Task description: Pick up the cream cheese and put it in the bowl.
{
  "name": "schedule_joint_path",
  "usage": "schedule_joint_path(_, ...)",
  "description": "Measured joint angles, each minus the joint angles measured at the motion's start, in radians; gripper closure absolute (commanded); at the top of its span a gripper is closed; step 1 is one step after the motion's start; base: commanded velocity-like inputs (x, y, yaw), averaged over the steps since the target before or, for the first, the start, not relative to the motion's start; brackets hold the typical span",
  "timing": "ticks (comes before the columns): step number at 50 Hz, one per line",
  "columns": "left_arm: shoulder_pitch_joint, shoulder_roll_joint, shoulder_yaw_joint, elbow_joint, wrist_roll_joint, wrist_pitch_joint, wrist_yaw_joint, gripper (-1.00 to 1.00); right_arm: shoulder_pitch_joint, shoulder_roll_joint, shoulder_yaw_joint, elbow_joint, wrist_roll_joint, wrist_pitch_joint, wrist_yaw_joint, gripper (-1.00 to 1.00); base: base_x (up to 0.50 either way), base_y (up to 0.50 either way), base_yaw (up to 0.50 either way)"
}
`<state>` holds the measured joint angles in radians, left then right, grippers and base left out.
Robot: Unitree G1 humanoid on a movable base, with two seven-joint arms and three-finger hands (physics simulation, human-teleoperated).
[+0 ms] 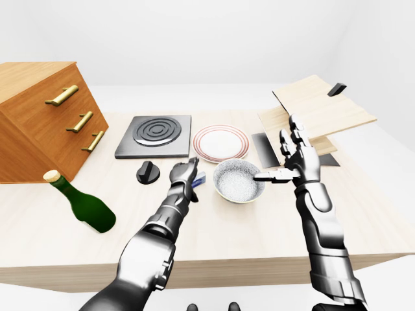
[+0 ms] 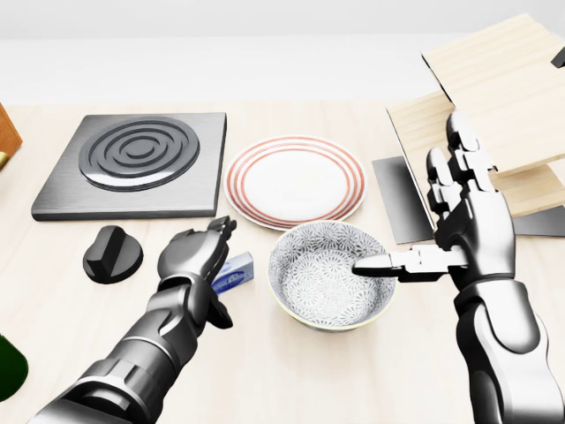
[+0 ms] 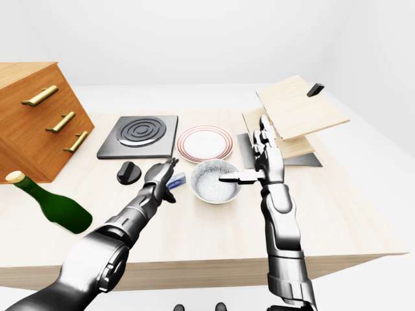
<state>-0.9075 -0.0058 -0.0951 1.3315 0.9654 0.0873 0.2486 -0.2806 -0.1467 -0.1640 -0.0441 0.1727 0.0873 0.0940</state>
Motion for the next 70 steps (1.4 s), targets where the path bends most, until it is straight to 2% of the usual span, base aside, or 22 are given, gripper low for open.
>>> schedule_joint_path(10, -0.006, -0.003, 0.007, 0.019, 0.003, 0.000, -0.001, -0.65, -0.002, 0.002, 0.004, 0.010, -0.004, 0.000, 0.002, -1.00, 0.00, 0.00, 0.00)
schedule_joint_path(12, -0.009, -0.004, 0.008, 0.022, 0.003, 0.000, -0.002, -0.50, -0.002, 0.002, 0.004, 0.012, -0.005, 0.000, 0.003, -1.00, 0.00, 0.00, 0.00)
schedule_joint_path(14, -0.011, -0.004, 0.010, 0.025, 0.003, 0.000, -0.004, -0.43, -0.003, 0.002, 0.005, 0.014, -0.005, 0.000, 0.004, -1.00, 0.00, 0.00, 0.00)
schedule_joint_path(15, -0.012, -0.005, 0.011, 0.027, 0.003, 0.000, -0.005, -0.27, -0.002, 0.002, 0.005, 0.013, -0.006, 0.000, 0.004, -1.00, 0.00, 0.00, 0.00)
schedule_joint_path(19, -0.020, -0.005, 0.019, 0.027, 0.002, 0.000, -0.003, 0.14, -0.002, 0.003, 0.006, 0.011, -0.007, 0.000, 0.004, -1.00, 0.00, 0.00, 0.00)
schedule_joint_path(23, -0.023, -0.004, 0.029, 0.031, 0.003, 0.000, -0.006, 0.31, -0.002, 0.006, 0.007, 0.011, -0.002, 0.000, 0.008, -1.00, 0.00, 0.00, 0.00)
schedule_joint_path(25, -0.024, -0.003, 0.032, 0.034, 0.005, 0.000, -0.008, 0.51, -0.001, 0.008, 0.009, 0.003, 0.004, 0.000, 0.010, -1.00, 0.00, 0.00, 0.00)
schedule_joint_path(26, -0.025, -0.002, 0.035, 0.036, 0.004, 0.000, -0.009, 0.51, -0.001, 0.010, 0.010, -0.005, 0.008, 0.000, 0.012, -1.00, 0.00, 0.00, 0.00)
schedule_joint_path(27, -0.026, -0.002, 0.036, 0.038, 0.004, 0.000, -0.011, 0.68, 0.000, 0.011, 0.012, -0.015, 0.012, 0.000, 0.013, -1.00, 0.00, 0.00, 0.00)
schedule_joint_path(30, -0.029, 0.000, 0.039, 0.045, 0.000, 0.000, -0.014, 0.98, 0.003, 0.015, 0.020, -0.052, 0.018, 0.000, 0.014, -1.00, 0.00, 0.00, 0.00)
schedule_joint_path(45, -0.057, 0.022, 0.051, 0.050, -0.054, 0.000, 0.014, 1.00, 0.008, 0.031, 0.035, -0.172, 0.039, 0.000, 0.026, -1.00, 0.00, 0.00, 0.00)
schedule_joint_path(58, -0.087, 0.044, 0.029, -0.032, -0.076, 0.000, 0.009, 1.00, 0.019, 0.028, 0.025, -0.197, 0.046, 0.000, 0.029, -1.00, 0.00, 0.00, 0.00)
schedule_joint_path(64, -0.073, 0.049, 0.014, -0.141, -0.050, 0.000, -0.027, 1.00, 0.028, 0.023, 0.012, -0.204, 0.052, 0.000, 0.028, -1.00, 0.00, 0.00, 0.00)
schedule_joint_path(70, -0.028, 0.037, -0.007, -0.324, 0.017, 0.000, -0.111, 1.00, 0.039, 0.017, -0.002, -0.210, 0.062, 0.000, 0.028, -1.00, 0.00, 0.00, 0.00)
